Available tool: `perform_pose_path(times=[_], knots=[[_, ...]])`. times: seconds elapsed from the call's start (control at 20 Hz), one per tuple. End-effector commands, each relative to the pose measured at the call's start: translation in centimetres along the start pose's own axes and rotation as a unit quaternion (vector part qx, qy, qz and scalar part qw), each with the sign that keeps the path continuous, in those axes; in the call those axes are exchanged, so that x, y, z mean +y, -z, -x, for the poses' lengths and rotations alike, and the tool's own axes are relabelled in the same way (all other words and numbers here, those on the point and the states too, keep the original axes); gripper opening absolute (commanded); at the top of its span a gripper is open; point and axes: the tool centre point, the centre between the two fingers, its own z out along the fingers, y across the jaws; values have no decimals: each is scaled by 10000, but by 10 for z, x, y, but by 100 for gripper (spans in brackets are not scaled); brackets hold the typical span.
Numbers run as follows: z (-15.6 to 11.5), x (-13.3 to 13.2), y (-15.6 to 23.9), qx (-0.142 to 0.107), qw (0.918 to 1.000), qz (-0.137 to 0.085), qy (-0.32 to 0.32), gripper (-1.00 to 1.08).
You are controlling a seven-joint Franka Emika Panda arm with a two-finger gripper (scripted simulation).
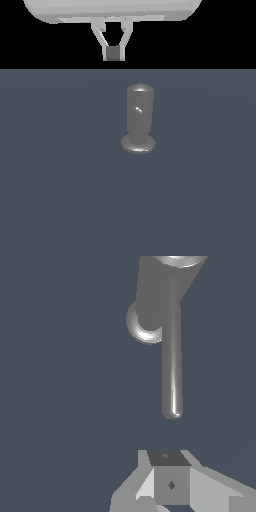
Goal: Turn on the faucet by rotating a designated handle.
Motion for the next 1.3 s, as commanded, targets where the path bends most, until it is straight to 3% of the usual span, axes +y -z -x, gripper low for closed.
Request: perform_pose_path(times=[0.0,0.6,1.15,1.25], knots=[[-5,-3,-21,-21,10000,-3,-41,-100],[-21,-12,-84,-91,9998,-11,-154,-100],[-24,-13,-93,-103,9998,-10,-170,-100],[-26,-3,-93,-103,9998,-10,-170,-100]])
